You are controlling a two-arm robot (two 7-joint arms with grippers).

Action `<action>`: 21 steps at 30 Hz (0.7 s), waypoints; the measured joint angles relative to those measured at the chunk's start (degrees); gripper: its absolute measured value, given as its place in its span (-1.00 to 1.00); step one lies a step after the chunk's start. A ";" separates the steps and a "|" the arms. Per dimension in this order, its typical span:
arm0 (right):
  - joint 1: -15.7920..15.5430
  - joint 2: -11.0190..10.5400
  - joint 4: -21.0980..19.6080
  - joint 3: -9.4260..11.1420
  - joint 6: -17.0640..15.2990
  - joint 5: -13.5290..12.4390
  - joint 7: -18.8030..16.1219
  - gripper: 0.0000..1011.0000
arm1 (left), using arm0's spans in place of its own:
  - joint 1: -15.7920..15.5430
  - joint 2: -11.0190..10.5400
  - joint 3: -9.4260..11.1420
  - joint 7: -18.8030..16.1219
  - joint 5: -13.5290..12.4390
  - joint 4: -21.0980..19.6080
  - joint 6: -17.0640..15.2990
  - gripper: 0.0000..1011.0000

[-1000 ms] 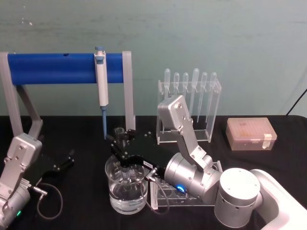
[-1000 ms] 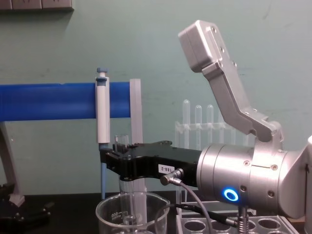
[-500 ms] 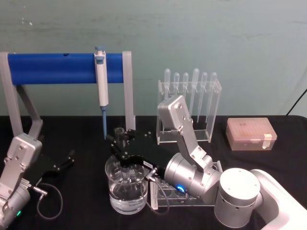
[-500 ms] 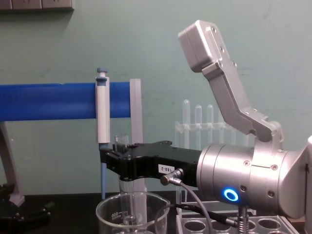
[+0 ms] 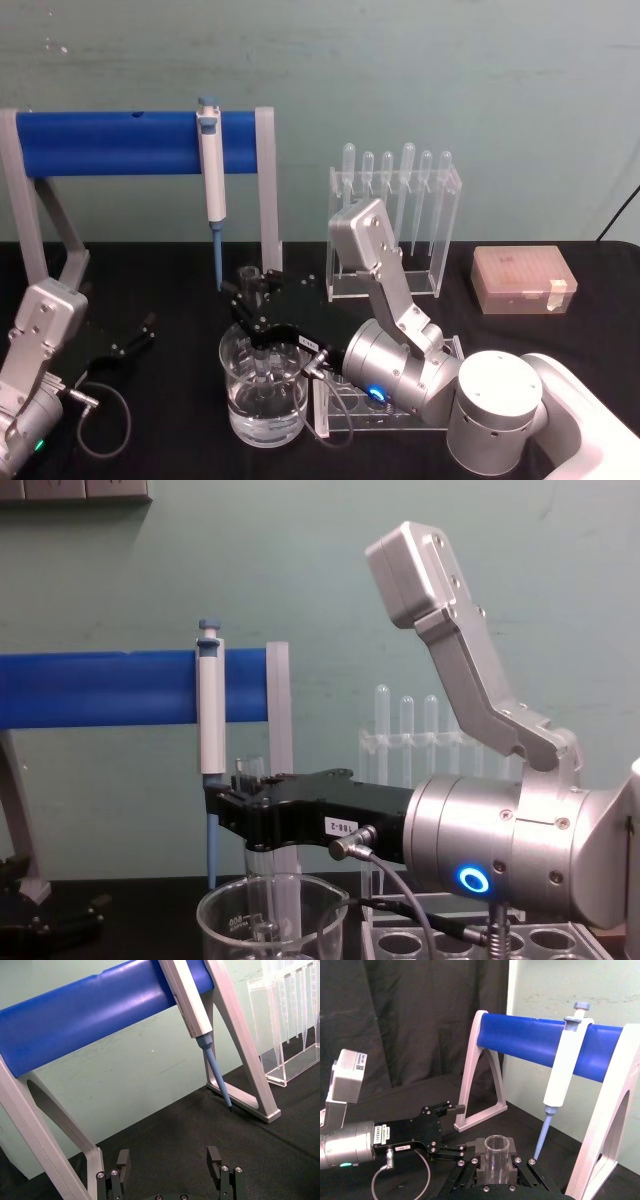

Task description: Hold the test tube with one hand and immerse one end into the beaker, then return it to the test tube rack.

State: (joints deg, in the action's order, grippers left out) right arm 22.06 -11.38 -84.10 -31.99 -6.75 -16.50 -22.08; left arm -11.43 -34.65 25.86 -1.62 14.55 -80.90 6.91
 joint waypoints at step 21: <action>0.00 0.00 0.00 0.00 0.00 0.00 0.00 -0.56 | 0.00 0.00 0.00 0.00 0.00 0.00 0.00 0.98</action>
State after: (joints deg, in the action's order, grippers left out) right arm 22.06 -11.38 -84.10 -31.99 -6.75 -16.50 -22.08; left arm -11.43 -34.65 25.86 -1.62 14.55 -80.90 6.90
